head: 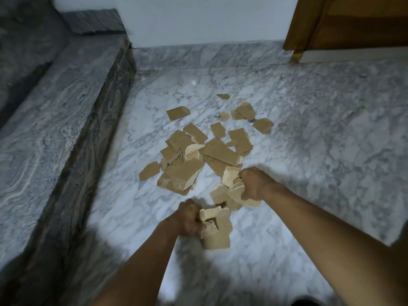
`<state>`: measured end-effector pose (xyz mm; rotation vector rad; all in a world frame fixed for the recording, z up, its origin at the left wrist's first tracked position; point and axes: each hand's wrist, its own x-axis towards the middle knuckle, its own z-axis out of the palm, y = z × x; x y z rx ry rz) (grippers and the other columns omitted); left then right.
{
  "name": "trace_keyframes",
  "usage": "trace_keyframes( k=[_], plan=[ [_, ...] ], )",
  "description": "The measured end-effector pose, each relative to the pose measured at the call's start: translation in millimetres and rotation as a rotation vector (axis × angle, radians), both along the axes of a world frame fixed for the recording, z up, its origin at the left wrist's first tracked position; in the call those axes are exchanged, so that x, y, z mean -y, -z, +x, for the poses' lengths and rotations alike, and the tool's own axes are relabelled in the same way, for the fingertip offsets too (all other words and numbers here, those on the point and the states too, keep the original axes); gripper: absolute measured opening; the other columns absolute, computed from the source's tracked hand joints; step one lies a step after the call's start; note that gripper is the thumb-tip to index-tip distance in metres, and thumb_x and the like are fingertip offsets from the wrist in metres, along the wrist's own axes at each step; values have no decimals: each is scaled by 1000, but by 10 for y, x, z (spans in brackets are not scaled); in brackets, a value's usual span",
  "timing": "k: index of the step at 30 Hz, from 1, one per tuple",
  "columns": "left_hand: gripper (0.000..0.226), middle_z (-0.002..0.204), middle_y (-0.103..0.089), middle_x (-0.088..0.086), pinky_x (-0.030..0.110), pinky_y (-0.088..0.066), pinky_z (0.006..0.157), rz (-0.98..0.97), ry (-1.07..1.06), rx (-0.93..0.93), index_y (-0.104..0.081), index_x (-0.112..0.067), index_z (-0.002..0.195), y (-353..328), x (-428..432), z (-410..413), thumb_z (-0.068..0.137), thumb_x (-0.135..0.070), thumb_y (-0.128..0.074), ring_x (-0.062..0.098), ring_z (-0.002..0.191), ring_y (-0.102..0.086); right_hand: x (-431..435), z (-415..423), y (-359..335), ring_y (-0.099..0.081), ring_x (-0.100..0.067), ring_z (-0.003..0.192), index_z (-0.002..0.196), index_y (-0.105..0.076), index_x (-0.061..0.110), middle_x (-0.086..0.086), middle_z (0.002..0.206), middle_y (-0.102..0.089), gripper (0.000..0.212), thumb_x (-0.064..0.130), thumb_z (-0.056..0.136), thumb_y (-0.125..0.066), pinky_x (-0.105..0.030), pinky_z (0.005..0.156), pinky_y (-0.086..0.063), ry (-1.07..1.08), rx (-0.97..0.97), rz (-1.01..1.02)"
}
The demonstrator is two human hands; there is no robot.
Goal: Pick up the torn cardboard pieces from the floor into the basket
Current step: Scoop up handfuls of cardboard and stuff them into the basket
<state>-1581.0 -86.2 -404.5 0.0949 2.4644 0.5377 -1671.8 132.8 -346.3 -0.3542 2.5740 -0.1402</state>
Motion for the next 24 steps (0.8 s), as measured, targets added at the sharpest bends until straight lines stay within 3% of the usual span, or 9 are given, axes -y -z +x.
trace_keyframes(
  k=[3,6,8,11,13,15,18,21,24],
  plan=[
    [61,140,-31,7,40,-36,109,61,76,144,-54,-31,131,-41,-83,14,75,-42,-74,29,132,-28,115,-112,-22,-63,-26,112,113,-62,11,-9,120,-62,40,13,76,-77,-31,84,-52,-57,-28,105],
    [70,152,-8,2,57,-29,109,-55,236,12,-38,-53,137,9,-341,194,78,-35,-70,31,140,-4,161,-173,-99,-60,-29,116,119,-57,13,-9,124,-59,54,20,73,-84,-37,87,-54,-88,39,201],
    [59,152,-11,8,59,-35,105,-166,232,-113,-47,-38,132,78,-427,253,79,-30,-72,38,138,-16,165,-202,-134,-57,-30,118,121,-55,14,-7,125,-57,60,26,71,-86,-38,86,-54,-115,91,225],
    [61,146,-22,12,52,-40,106,-165,170,-72,-43,-33,137,77,-346,183,82,-27,-69,37,131,-31,209,-227,-132,-57,-28,117,119,-57,13,-6,127,-56,64,34,67,-88,-39,90,-54,-163,132,216],
    [62,147,-32,13,32,-41,108,-79,59,-15,-39,-28,145,26,-184,91,88,-20,-63,34,131,-40,294,-192,-82,-58,-27,116,123,-58,11,-7,129,-57,67,36,68,-88,-39,93,-54,-211,181,199],
    [62,142,-46,10,12,-44,89,30,-62,10,-38,-22,146,-29,77,59,89,-13,-61,31,127,-49,407,-120,15,-58,-28,116,125,-58,12,-6,131,-55,67,36,69,-86,-40,94,-53,-242,202,187],
    [79,129,-59,8,27,-46,89,4,-168,33,-28,-27,146,-47,511,77,79,-19,-70,29,115,-58,556,54,192,-47,-31,127,132,-54,20,-4,136,-44,62,33,77,-79,-44,102,-43,-251,114,220],
    [72,106,-66,9,33,-48,74,46,-256,53,-25,-30,122,-23,678,126,70,-18,-73,30,95,-64,677,213,285,-39,-32,131,134,-48,21,-8,141,-39,54,20,84,-68,-47,106,-34,-221,-23,221],
    [75,101,-65,8,35,-53,75,51,-318,48,-30,-33,119,-23,656,106,64,-20,-78,30,91,-64,755,265,315,-38,-35,131,138,-36,16,-14,142,-39,70,16,79,-74,-49,107,-31,-211,-70,238]
  ],
)
